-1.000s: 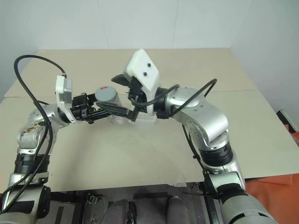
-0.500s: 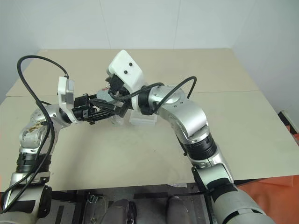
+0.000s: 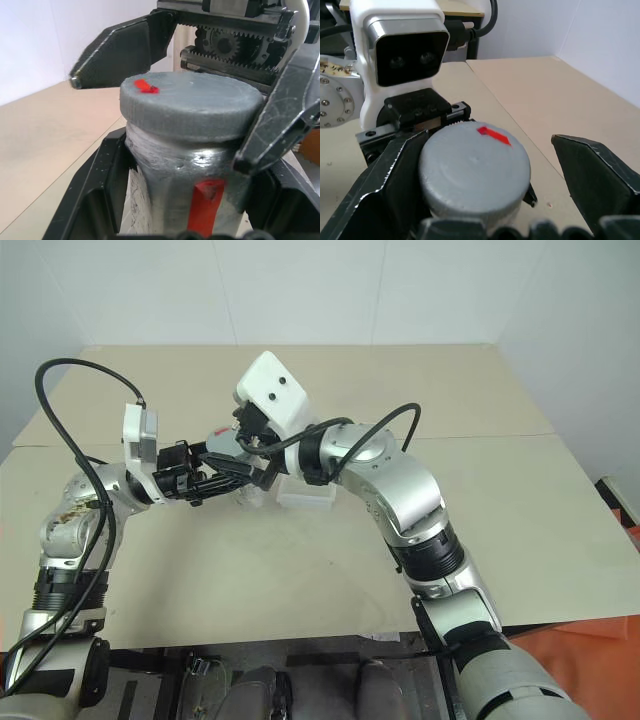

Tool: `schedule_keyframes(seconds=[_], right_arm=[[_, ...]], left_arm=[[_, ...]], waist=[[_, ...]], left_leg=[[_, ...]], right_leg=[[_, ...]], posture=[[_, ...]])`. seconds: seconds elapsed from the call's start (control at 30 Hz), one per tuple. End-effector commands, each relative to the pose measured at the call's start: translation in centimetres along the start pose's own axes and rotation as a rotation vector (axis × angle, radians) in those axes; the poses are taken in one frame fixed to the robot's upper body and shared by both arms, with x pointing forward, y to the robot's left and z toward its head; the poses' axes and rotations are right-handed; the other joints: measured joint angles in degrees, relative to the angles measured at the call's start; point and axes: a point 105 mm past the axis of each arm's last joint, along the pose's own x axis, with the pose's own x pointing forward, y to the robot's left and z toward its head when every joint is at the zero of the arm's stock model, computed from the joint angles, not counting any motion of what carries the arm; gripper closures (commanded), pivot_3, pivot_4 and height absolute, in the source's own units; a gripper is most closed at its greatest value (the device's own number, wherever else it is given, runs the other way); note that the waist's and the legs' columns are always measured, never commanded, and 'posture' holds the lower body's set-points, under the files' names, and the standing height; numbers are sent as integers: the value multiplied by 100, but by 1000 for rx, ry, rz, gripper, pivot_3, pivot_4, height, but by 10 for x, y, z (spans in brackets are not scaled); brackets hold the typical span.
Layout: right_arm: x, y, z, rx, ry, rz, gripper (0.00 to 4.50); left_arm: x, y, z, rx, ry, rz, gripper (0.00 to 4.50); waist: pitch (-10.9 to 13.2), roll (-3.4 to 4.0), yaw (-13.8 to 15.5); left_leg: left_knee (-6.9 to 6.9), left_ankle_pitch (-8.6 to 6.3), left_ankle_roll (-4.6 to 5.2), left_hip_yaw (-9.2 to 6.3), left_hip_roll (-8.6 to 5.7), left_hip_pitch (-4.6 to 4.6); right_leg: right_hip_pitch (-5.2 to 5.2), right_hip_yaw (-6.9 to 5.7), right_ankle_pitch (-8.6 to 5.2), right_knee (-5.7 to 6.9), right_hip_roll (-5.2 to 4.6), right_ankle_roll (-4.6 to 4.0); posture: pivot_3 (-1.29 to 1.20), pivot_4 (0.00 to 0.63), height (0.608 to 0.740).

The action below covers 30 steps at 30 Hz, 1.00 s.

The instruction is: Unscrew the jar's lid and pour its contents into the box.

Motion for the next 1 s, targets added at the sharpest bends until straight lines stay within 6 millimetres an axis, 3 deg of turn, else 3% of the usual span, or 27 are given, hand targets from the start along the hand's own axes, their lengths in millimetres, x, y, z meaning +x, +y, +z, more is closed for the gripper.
schedule_keyframes(seconds=[0.03, 0.7, 0.87, 1.0], right_arm=[[-22, -21, 10, -32, -48, -89, 26], [-47, -14, 0, -63, -29, -23, 26], [-56, 3, 15, -50, -107, 88, 26], [-51, 11, 22, -48, -131, 112, 26]], left_arm=[[-7, -2, 15, 52, -29, -9, 1787], [-11, -2, 17, 58, -18, 5, 1787], [-9, 1, 13, 44, -15, 7, 1787], [-4, 2, 11, 37, -14, -4, 1787]], waist=[[0, 0, 0], [0, 0, 7], [0, 0, 20], [0, 0, 16]], left_leg=[[0, 0, 0, 0, 0, 0], [-1, -1, 1, 1, 0, 0], [1, -1, 2, 0, 0, 0], [0, -1, 2, 0, 0, 2]], right_leg=[[0, 0, 0, 0, 0, 0], [0, 1, 0, -2, 0, 0], [1, 1, 0, -3, 0, 0], [1, 0, 0, -2, 0, 0]], posture=[[0, 150, 740], [0, 150, 740], [0, 150, 740], [0, 150, 740]])
